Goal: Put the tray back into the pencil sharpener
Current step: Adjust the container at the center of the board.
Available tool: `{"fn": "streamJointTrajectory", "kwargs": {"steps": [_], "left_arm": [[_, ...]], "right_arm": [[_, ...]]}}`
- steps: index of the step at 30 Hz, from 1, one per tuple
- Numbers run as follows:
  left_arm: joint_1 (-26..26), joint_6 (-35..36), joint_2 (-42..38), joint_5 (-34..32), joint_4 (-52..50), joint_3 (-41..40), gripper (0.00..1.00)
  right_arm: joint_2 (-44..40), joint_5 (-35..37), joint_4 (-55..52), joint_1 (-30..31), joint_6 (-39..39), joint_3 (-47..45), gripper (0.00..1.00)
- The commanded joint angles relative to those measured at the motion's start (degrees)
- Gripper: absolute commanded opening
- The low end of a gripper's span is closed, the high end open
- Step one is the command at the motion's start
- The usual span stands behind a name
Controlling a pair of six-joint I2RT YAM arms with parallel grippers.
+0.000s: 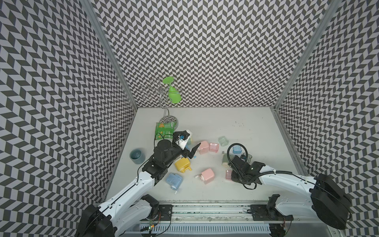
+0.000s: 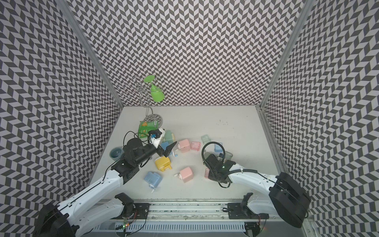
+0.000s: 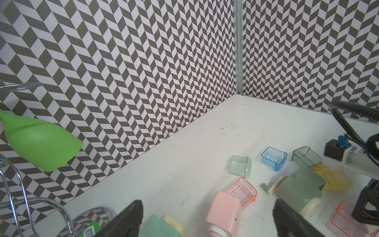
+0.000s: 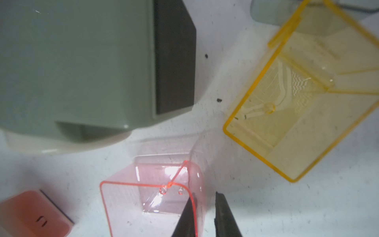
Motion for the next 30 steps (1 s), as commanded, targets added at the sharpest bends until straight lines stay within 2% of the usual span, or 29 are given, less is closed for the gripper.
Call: {"fn": "streamJointTrajectory", "kwargs": {"steps": [1,12,19,22,30], "left_arm": [[-0.4,0.6,-1.2,-0.4,-0.8,1.8,1.00],[-0.7,0.5,-1.1,0.3,-1.8,2.1,1.00],[-1.6,0.7,-0.9,3.0,-6.7,4.1,1.00],[-3.1,2.1,-1.0,5.1,-9.5,4.3,1.00],[-8.2,7.9,-1.2,1.9,-17.7,4.3,1.00]], "right_arm": [[0.0,0.8,-0.2,0.4,-0.5,1.2,0.18],[-0.7,4.4,-1.6,0.6,-7.2,1.6,0.09],[-0.2,4.8,-1.7,1.4,-10.0,1.9,0.06],[0.3,4.8,-0.8,2.4,-10.9,1.6,0.06],[2.4,2.9,2.8,5.7,-13.0,1.9,0.08]]}}
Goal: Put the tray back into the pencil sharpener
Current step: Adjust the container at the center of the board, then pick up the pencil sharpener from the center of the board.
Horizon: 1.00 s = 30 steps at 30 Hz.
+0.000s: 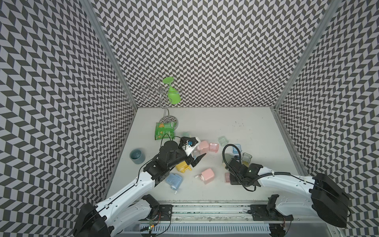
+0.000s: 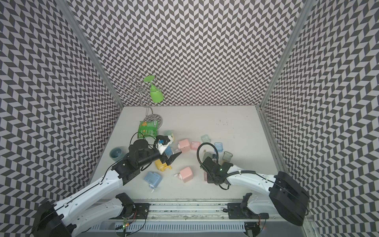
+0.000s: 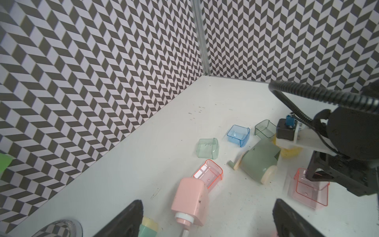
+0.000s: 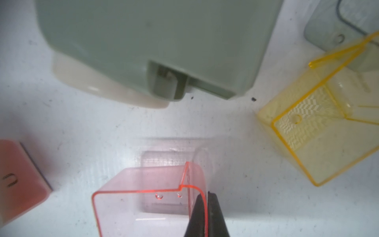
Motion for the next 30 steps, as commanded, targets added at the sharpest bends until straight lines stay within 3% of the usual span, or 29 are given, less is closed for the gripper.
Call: {"fn": "streamJointTrajectory", "kwargs": {"steps": [1,5,8,11,15,20,24,30], "left_arm": [[-1.3,3.5,-0.7,-0.9,-5.4,1.6,1.00],[-3.1,4.6,0.7,-2.4,-10.7,3.9,1.00],[-6.9,3.5,2.1,-9.1,-14.4,7.2,1.00],[-12.3,-1.1,4.0,-15.3,-18.5,11.6,1.00],[-17.5,-9.1,7.0,-20.3,-25.4,17.1,1.00],[-18.2,-21.5,12.2,-18.8,-37.3,24.0,1.00],[-18.6,-30.7,12.6,-15.3,-38.4,22.1,1.00],[-19.6,-33.0,16.4,-11.3,-39.4,18.9,1.00]], "right_arm": [[1.8,0.0,3.2,0.6,-1.7,1.4,0.10],[2.8,0.2,3.0,0.5,-2.3,2.7,0.14],[-0.6,2.5,1.2,0.6,-1.0,4.3,0.23],[-6.9,3.5,1.7,0.4,-0.1,4.2,0.29],[-15.4,6.1,3.8,0.4,1.4,1.4,0.30],[-26.9,11.4,5.5,0.2,2.3,-2.2,0.31],[-34.9,13.0,7.5,0.1,1.8,-4.9,0.35],[-41.0,13.9,10.7,0.0,0.4,-8.4,0.41]]}}
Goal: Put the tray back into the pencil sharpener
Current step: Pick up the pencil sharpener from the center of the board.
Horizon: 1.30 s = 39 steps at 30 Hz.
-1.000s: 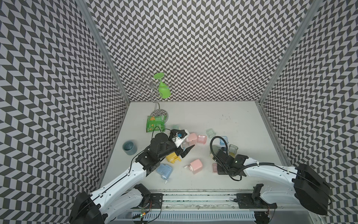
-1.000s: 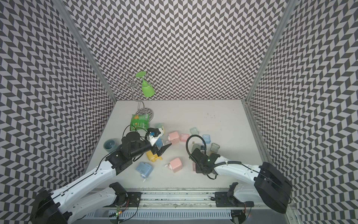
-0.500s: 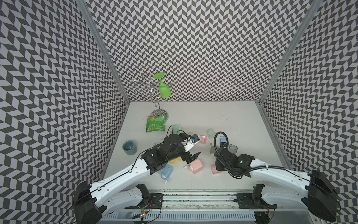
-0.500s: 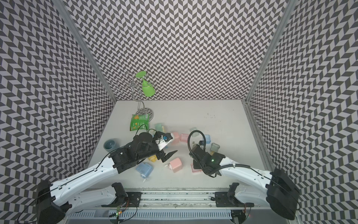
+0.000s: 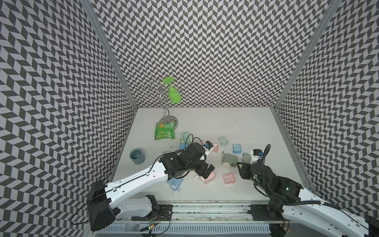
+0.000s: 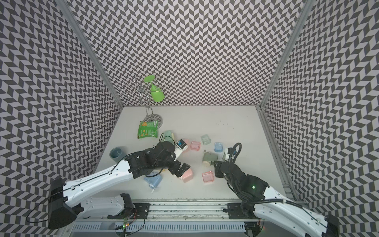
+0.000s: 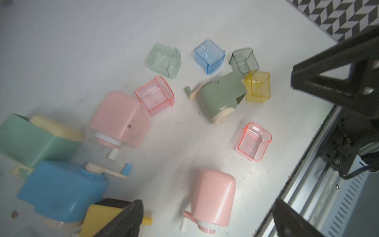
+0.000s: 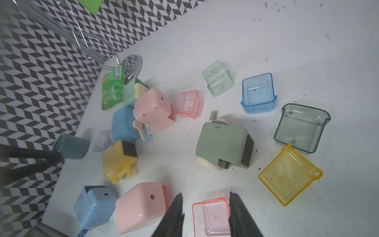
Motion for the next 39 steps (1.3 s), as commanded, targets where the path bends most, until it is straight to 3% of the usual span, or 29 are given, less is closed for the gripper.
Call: {"fn": "streamJointTrajectory", "kwargs": {"steps": [1,6,10,28,39], "left_arm": [[-1.0,-2.8,3.1,2.7,-3.2,-0.4,1.00],[-1.1,3.3,9.9,0.3,-7.3,4.0,1.00],[-1.1,4.9,15.0,3.0,-9.4,6.3,1.00],[-0.4,18.5,18.9,6.6,-6.0,4.2,0.82],[0.4,19.3,20.6,6.7,-4.0,2.1,0.74]], "right_arm": [[-1.3,2.2,4.3,-0.3,-1.1,-1.3,0.42],[-0.2,0.8,4.9,-0.3,-2.1,-1.8,0.43],[0.1,0.5,5.0,-0.3,-2.1,-1.9,0.43],[3.6,-1.2,5.3,-0.6,-1.2,-2.0,0.43],[5.1,-0.9,5.5,-0.8,-0.7,-1.6,0.44]]}}
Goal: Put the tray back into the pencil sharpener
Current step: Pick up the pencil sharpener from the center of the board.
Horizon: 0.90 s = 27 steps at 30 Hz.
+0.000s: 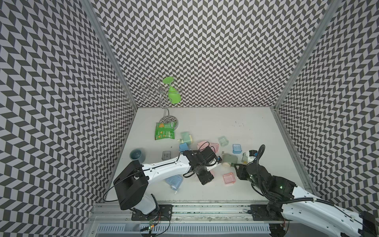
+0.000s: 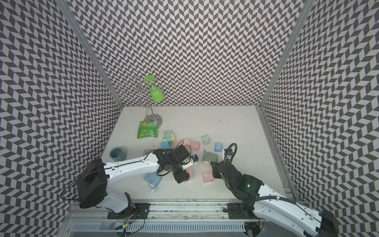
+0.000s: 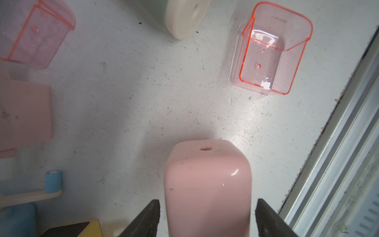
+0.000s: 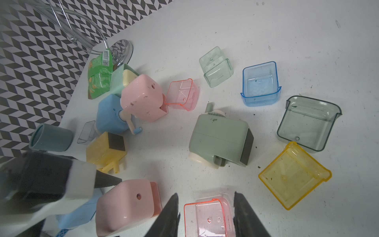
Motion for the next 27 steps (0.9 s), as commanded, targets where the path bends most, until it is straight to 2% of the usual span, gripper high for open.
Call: {"fn": "streamJointTrajectory", "kwargs": {"steps": [1,6,11,16,22,27], "left_arm": [[0.2,1.1,1.2,0.3,1.2,-0.8,0.73],[0.2,2.7,-0.1,0.3,3.1,-2.3,0.67],[0.4,5.6,-0.1,-0.8,3.8,-2.6,0.57],[0.9,10.4,-1.4,1.2,6.1,-3.2,0.50],[1.1,18.9,-3.0,3.9,8.8,-3.5,0.45],[1.1,22.3,0.2,4.7,7.7,0.0,0.42]], "right_arm": [[0.3,0.3,2.0,-0.4,0.6,0.1,0.45],[0.5,0.0,2.4,-0.6,0.7,-0.5,0.51],[1.0,0.0,2.5,-0.8,1.3,-0.4,0.51],[1.9,-0.7,2.4,-1.0,1.0,-0.1,0.51],[5.0,-7.0,1.2,-2.5,-0.3,0.1,0.51],[9.3,-12.0,0.8,-3.4,-1.5,-0.4,0.51]]}}
